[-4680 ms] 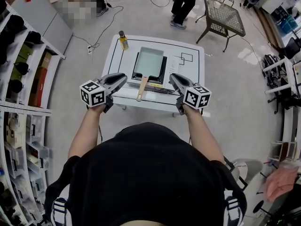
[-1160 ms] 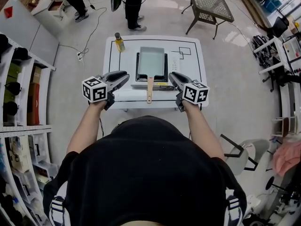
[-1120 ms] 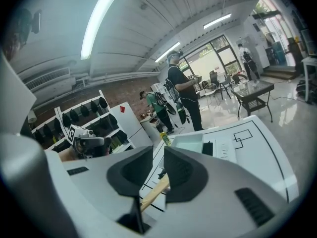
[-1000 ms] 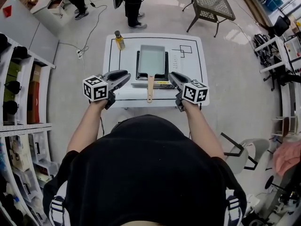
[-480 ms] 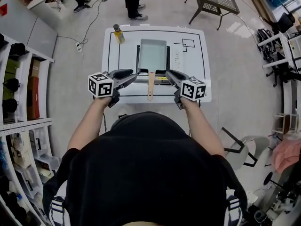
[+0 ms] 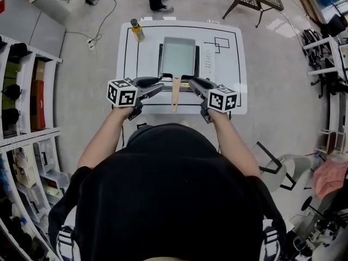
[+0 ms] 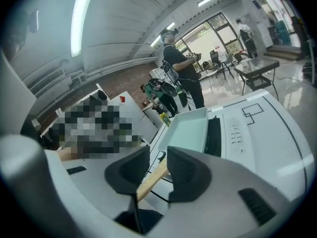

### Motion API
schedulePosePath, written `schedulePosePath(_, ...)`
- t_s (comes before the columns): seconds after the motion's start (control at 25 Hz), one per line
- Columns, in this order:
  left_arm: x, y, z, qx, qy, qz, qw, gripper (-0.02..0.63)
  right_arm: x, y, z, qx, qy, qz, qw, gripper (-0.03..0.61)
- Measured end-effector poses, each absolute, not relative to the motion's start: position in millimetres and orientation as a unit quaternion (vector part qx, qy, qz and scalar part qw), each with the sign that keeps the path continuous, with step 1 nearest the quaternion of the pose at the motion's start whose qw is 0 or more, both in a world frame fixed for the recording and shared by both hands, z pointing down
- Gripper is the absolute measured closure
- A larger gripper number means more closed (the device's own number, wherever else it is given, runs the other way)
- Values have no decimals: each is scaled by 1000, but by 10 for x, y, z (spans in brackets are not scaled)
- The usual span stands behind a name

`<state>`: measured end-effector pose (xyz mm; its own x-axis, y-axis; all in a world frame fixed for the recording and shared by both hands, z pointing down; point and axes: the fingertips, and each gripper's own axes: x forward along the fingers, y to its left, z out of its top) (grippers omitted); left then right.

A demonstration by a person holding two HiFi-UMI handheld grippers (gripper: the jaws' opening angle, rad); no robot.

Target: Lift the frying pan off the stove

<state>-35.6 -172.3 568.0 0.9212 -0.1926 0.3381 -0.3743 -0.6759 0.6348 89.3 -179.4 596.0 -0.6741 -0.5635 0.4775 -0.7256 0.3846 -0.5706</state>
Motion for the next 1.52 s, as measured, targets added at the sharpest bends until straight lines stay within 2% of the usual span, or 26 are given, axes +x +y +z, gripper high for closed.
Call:
schedulePosePath(0.92, -37, -1559, 6259, 874, -111, 161, 444, 411, 631, -1796, 6477, 325, -814, 463, 133, 411)
schedulePosePath(1.52, 147, -1372, 6588, 844, -87, 166, 502, 382, 493, -1749, 6749, 298, -794, 515, 125, 380)
